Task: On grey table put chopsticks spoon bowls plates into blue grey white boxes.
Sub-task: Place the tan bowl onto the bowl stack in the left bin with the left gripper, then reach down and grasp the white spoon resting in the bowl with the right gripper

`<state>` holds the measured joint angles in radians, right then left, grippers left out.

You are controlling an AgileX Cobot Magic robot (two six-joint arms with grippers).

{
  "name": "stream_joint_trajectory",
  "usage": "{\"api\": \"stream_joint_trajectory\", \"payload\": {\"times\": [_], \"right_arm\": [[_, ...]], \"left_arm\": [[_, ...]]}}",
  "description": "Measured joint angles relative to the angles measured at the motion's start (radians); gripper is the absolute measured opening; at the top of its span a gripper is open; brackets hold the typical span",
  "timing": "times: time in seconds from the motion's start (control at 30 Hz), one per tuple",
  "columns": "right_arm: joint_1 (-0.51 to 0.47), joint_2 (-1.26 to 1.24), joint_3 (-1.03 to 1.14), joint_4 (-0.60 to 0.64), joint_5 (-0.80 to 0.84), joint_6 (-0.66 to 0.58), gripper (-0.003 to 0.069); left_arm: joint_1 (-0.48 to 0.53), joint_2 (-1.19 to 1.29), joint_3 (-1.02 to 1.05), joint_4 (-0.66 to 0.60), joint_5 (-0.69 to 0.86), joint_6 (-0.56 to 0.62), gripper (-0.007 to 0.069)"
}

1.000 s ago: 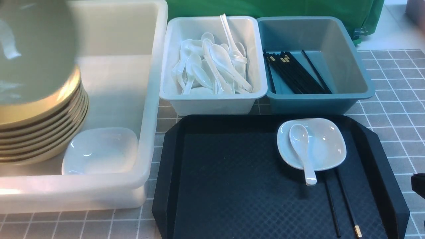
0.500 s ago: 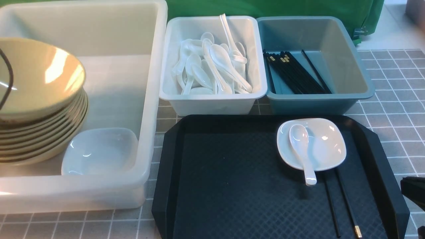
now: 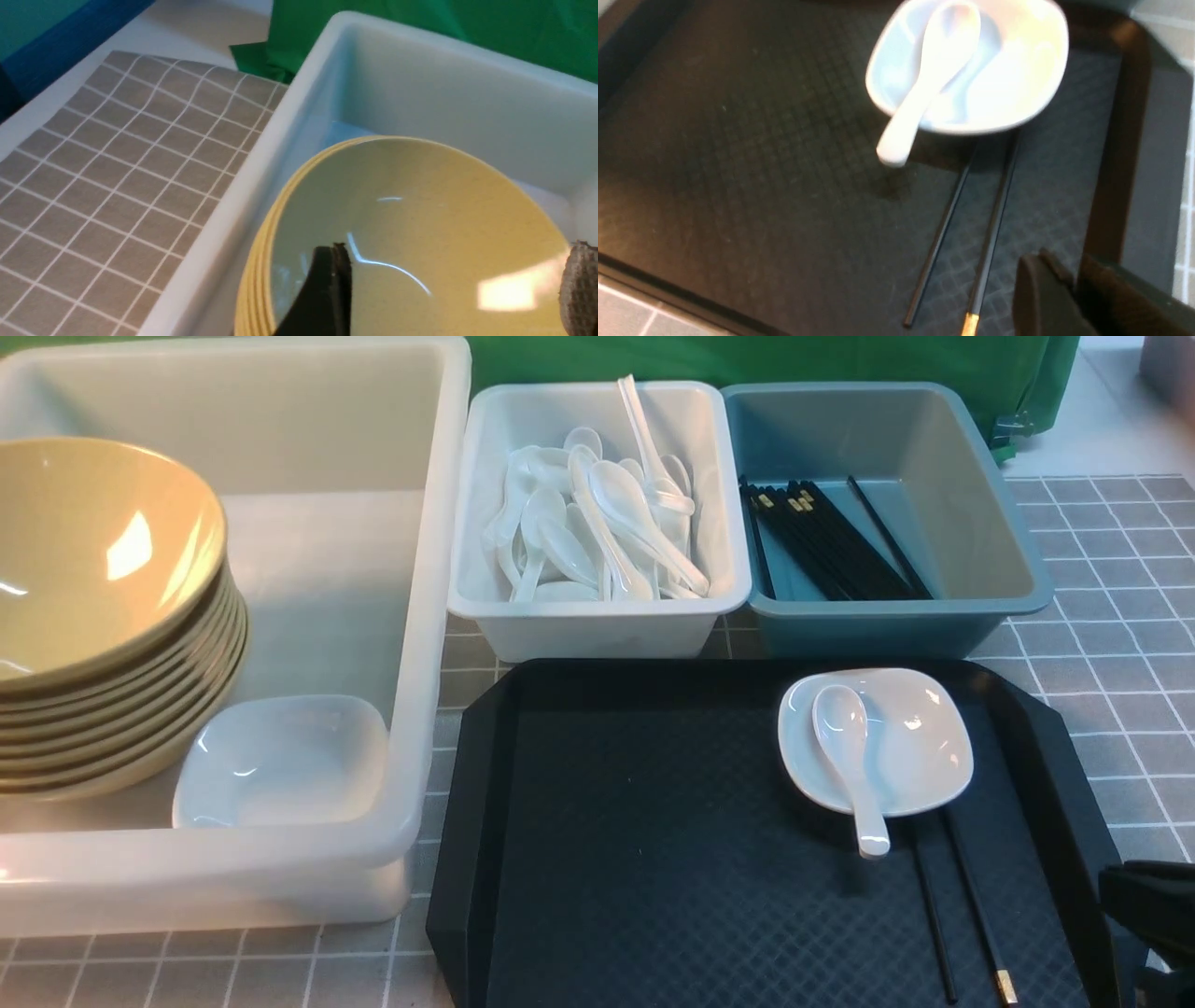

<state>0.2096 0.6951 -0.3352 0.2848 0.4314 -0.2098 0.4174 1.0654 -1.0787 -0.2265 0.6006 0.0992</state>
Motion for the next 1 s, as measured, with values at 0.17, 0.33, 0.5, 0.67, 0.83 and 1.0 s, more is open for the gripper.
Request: {"api": "stream_joint_trajectory", "payload": {"times": [0.17, 0.33, 0.5, 0.67, 0.83, 1.0], "right_arm": [[0.000, 0.070, -0.029, 0.006, -0.001, 0.003, 0.0219], [0.000, 0.116, -0.069, 0.018, 0.028, 0.002, 0.0242], [0.000, 0.215, -0.171, 0.064, 0.118, -0.057, 0.0246], [0.000, 0.400, -0.298, 0.079, 0.104, -0.068, 0.0247], [0.004, 0.657, -0.422, 0.181, 0.067, -0.105, 0.0247], [0.027, 0.913, -0.562, 0.224, 0.081, -0.135, 0.0277]], "left_arm": [[-0.070, 0.072, 0.095, -0.014, -0.106, 0.048, 0.0281], [-0.091, 0.195, 0.162, 0.001, -0.164, 0.053, 0.0041], [-0.175, 0.155, 0.127, -0.042, -0.123, 0.063, -0.0009], [-0.376, -0.007, 0.104, -0.065, -0.125, 0.124, -0.0010], [-0.592, -0.146, 0.186, -0.063, -0.097, 0.194, -0.0010], [-0.714, -0.304, 0.365, -0.027, -0.058, 0.211, -0.0008]]}}
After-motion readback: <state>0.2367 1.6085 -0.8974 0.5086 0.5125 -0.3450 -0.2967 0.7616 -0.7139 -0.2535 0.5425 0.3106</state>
